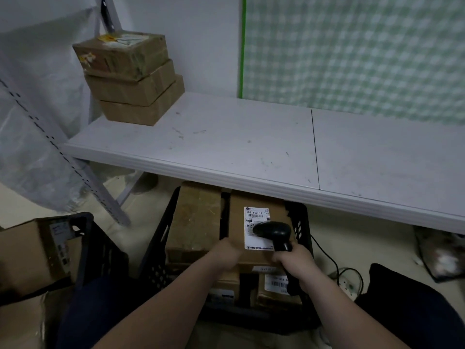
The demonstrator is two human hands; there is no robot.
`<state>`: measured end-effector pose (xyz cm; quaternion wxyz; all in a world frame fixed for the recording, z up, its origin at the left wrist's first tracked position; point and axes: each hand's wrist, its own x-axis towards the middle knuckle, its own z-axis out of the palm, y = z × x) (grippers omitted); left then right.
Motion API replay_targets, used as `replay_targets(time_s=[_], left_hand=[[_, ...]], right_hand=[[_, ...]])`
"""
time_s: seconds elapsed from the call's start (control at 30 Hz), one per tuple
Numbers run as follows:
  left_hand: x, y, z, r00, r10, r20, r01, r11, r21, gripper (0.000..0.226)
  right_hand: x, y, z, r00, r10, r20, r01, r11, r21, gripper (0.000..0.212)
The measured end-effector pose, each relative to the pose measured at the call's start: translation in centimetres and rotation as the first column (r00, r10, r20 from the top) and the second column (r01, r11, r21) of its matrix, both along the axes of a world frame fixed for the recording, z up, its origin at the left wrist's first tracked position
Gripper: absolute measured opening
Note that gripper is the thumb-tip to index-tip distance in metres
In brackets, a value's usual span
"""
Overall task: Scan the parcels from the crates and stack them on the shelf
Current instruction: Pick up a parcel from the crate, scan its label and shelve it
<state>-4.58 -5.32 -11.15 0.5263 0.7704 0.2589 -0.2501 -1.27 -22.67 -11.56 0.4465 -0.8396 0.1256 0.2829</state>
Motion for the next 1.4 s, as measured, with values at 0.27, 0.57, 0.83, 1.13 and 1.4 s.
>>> replay_targets(time_s=[0.27,0.57,0.83,1.13,1.4], left_hand=[[-1.0,-0.6,0.9,0.956,0.289,-0.051,-0.293,0.938,-0.184,0.047],[-2.1,-1.0,1.4,0.843,0.523,-0.124,-0.537,0.819,-0.203,0.031],[-5.0,-0.7,5.2,0.833,0.481,-0.273,-0.552,0.712,-0.434,0.036],[-6.8,4.0,9.3,0.913,0.404,-0.061,-0.384,0.799,-0.463,0.029],[-7.9,7.5,11.6,0.808,0.577,0.12,-0.34,0.623,-0.704,0.036]], right_hand=[[-0.3,-1.9,1.9,0.989,-0.046,0.139,0.064,0.989,-0.13,0.01],[-0.8,-2.3,6.3,0.957,0.022,0.289,0.038,0.979,-0.202,0.012],[-2.1,-3.1,8.4,0.935,-0.064,0.349,0.105,0.99,-0.098,0.004],[-2.9,-2.3,13.4,0.957,-0.126,0.26,0.051,0.959,0.278,0.003],[-3.5,0.0,15.4,0.94,-0.013,0.341,-0.124,0.918,0.377,0.013]])
